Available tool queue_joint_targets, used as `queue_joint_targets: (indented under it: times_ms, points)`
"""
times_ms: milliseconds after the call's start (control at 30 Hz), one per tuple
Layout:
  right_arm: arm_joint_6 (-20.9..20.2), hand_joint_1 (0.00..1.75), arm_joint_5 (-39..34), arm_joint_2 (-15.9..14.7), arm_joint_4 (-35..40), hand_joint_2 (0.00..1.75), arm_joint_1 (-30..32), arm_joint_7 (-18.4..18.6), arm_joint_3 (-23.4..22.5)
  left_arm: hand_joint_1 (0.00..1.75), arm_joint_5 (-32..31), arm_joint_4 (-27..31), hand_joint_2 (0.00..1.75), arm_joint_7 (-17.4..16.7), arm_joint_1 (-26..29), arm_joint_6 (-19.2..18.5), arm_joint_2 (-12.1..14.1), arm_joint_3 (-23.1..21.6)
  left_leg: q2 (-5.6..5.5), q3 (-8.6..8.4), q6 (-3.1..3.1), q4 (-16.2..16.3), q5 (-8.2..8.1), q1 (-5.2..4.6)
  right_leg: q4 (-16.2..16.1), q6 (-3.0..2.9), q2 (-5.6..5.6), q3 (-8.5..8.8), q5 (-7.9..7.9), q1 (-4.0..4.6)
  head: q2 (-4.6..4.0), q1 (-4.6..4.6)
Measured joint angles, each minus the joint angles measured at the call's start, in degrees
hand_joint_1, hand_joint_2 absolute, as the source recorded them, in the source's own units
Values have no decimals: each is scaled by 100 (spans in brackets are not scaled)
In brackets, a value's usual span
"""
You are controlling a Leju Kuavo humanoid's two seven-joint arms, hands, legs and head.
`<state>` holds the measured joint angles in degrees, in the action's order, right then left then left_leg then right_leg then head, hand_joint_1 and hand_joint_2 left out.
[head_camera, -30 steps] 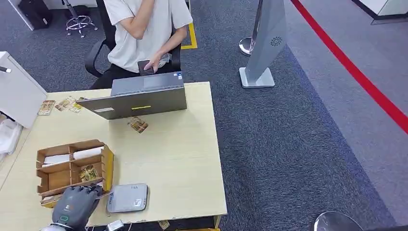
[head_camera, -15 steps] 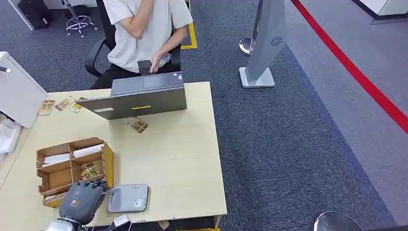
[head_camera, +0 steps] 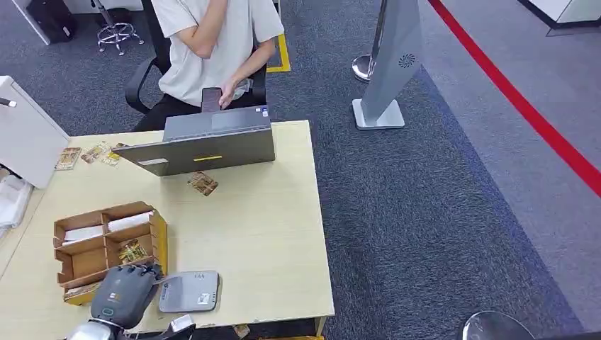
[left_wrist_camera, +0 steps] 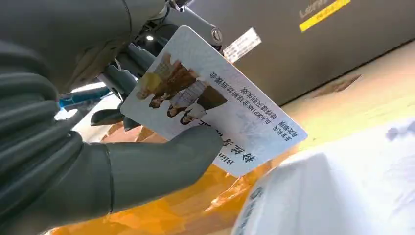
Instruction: Pass the card to the sensor for recognition and then transmit it.
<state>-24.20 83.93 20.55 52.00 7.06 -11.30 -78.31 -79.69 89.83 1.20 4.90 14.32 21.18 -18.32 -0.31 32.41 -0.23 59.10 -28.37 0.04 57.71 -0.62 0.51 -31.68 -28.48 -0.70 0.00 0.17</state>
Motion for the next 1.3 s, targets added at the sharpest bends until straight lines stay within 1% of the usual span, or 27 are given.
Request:
queue_joint_targets:
  times_ms: [100, 233, 300, 400, 600, 733, 933, 1100, 1300]
  points:
    - [11, 0, -684, 0, 37, 175, 159, 351, 335, 175, 22, 179, 175, 28, -22, -65, -74, -50, 0, 0, 0, 1, 0, -2, 0, 0, 0, 0, 0, -1, -2, 2]
    - [17, 0, -1819, 0, 249, 175, 521, 958, 1113, 175, 46, 468, 175, 28, -61, -188, -133, -280, 0, 1, 1, 1, -1, -2, 0, 0, 0, 0, 0, -2, 0, -2]
    - [17, 0, -2238, 0, 387, 175, 698, 1180, 1520, 175, 61, 586, 175, 28, -87, -238, -149, -409, -1, 2, 1, 1, -1, -2, -1, 0, 0, -1, 0, -2, -2, -2]
    - [17, 0, -2408, 0, 531, 175, 868, 1287, 1970, 175, 61, 716, 175, 28, -113, -275, -175, -550, 1, 1, 1, 0, -1, -2, -1, 0, 1, -2, 0, -1, -2, 0]
    - [26, 0, -2648, 0, 713, 175, 1087, 1431, 2461, 175, 87, 879, 175, 30, -165, -280, -179, -714, 0, 0, 0, 0, 0, -1, 0, 0, 0, 0, 0, -1, -2, 0]
    - [26, 0, -2729, 0, 804, 175, 1177, 1473, 2677, 175, 103, 974, 175, 30, -217, -310, -179, -809, 1, 0, 0, 0, 0, -1, 0, 0, 1, 0, 0, -1, -2, 0]
    - [26, 0, -2808, 0, 876, 175, 1239, 1532, 2828, 175, 142, 1038, 175, 30, -229, -332, -179, -855, 1, 0, 1, 0, -1, -2, 0, 0, 1, -1, 0, -1, 0, -2]
    - [31, 0, -2946, 0, 957, 175, 1303, 1641, 2966, 175, 190, 1066, 175, -7, -226, -566, -170, -964, 1, 2, 1, 0, -1, -2, 0, 0, 1, -1, 0, -1, -2, -2]
    - [20, 0, -3005, 0, 1008, 175, 1338, 1679, 3033, 175, 190, 1062, 175, -59, -160, -619, -120, -1003, 1, 2, 1, 0, -1, -1, 0, 0, 0, -1, 0, -1, 0, -2]
